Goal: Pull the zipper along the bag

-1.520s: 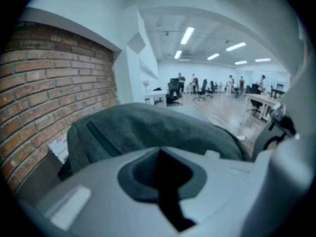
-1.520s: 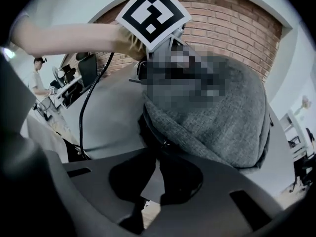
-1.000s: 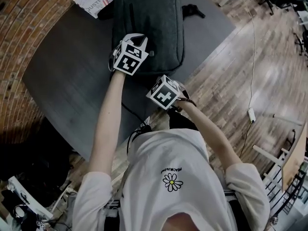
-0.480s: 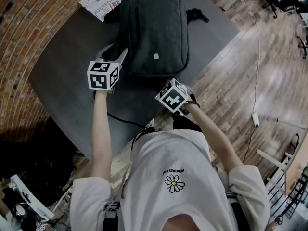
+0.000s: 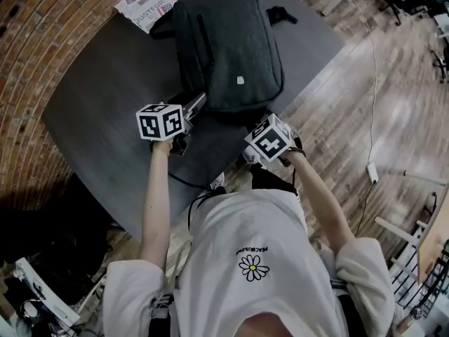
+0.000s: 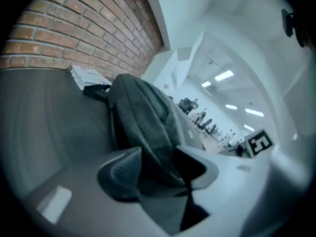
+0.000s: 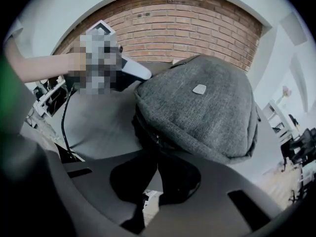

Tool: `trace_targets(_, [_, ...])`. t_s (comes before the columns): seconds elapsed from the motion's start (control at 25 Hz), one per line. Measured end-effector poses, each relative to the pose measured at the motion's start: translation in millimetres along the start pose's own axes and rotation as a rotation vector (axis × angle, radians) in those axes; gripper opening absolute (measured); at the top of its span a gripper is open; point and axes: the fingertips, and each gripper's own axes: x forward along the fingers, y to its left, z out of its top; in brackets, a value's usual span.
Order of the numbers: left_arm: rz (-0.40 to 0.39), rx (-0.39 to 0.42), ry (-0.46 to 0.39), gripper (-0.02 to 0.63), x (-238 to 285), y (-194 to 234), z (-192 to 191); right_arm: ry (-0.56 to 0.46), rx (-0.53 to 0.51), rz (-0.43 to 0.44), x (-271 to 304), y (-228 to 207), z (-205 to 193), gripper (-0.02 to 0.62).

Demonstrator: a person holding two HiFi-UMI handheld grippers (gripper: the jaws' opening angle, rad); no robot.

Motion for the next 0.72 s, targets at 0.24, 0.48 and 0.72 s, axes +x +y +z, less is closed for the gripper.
trace_targets(0.24, [-0.099,0.162,0.102,0.227,45.3,-60.3,-25.0,0.029,0.123,-0.173,-25.6,-72.9,-47.4,0.008])
trace_targets(0.48, [-0.185,0.288,0.201,0.208,99.6,-107.9,-32.8,0.045,0.167,-0.321,-42.7,-151.0,-76.9,0.008])
trace_targets(0.72, [-0.211,0.427,0.270,0.185,138.4,-144.6,-27.4,0.042,0.190,-0.401,-53.9,-216.3,-92.3,0.008])
